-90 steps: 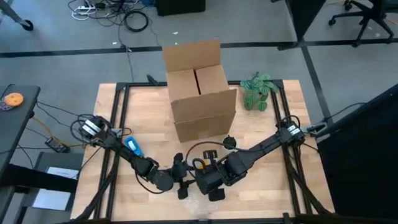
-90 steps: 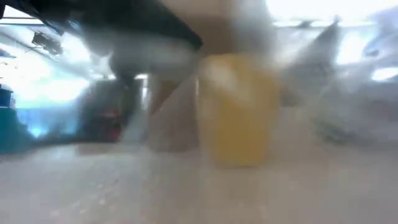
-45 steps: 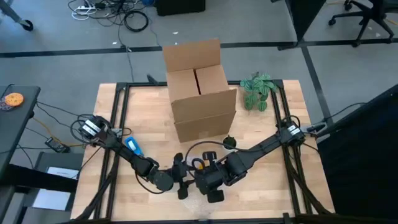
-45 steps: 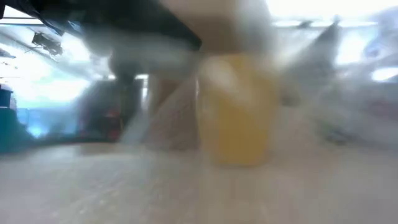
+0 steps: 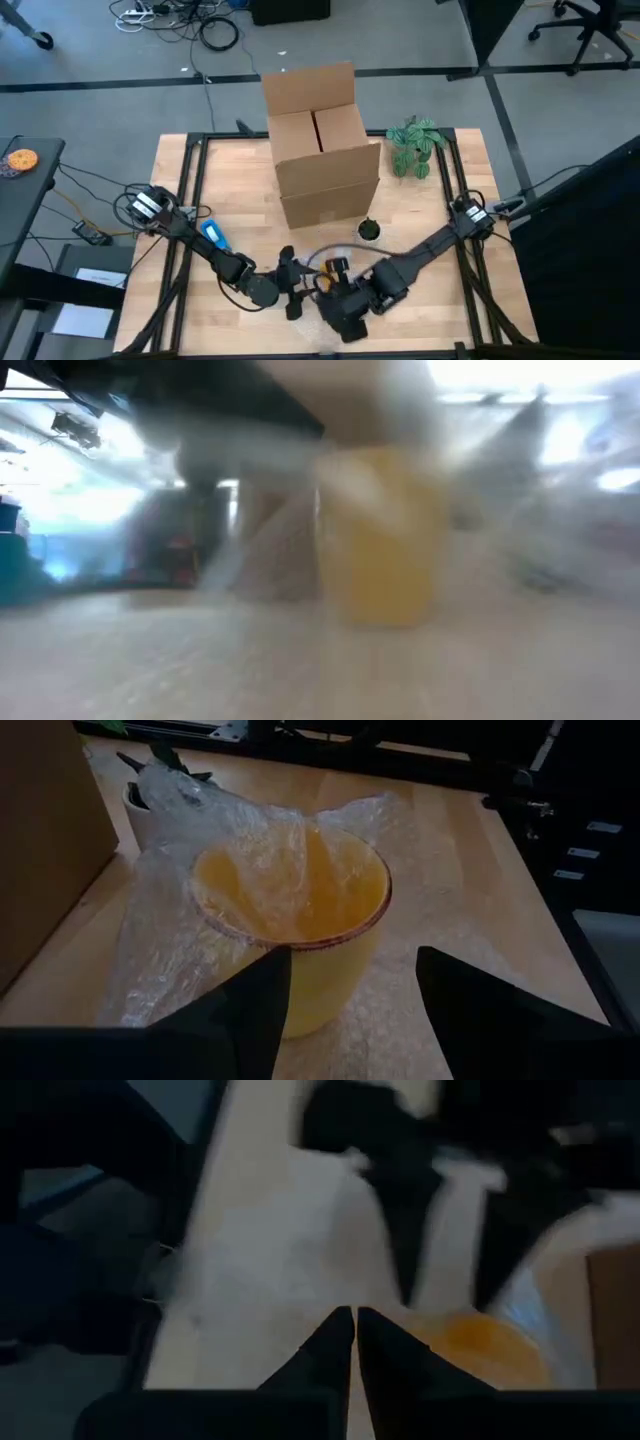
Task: Wrap mug
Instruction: Wrap the yellow mug with the transparent bubble wrap
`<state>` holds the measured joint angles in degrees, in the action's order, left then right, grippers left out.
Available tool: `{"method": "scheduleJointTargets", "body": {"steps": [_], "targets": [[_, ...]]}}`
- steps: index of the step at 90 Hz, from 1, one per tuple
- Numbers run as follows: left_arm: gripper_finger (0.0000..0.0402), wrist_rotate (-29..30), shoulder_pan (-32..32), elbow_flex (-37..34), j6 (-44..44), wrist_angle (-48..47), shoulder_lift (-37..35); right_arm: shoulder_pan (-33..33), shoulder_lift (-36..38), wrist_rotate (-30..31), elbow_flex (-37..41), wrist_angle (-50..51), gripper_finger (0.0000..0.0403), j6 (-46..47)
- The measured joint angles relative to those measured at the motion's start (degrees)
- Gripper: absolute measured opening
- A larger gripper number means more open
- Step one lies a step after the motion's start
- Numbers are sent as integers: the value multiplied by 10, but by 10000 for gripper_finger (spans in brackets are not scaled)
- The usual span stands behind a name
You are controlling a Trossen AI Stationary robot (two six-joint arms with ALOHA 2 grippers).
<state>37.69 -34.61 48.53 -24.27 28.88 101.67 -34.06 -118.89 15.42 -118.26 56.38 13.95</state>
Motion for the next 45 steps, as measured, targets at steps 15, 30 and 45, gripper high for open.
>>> {"method": "scheduleJointTargets", "body": {"steps": [15, 30, 45], "targets": [[202, 0, 0, 0, 0, 0, 0, -36, 0, 0, 0, -57, 0, -31], [202, 0, 0, 0, 0, 17, 0, -81, 0, -22, 18, -84, 0, -32], [202, 0, 0, 0, -2, 50, 0, -97, 1, -10, 84, -148, 4, 14]]}}
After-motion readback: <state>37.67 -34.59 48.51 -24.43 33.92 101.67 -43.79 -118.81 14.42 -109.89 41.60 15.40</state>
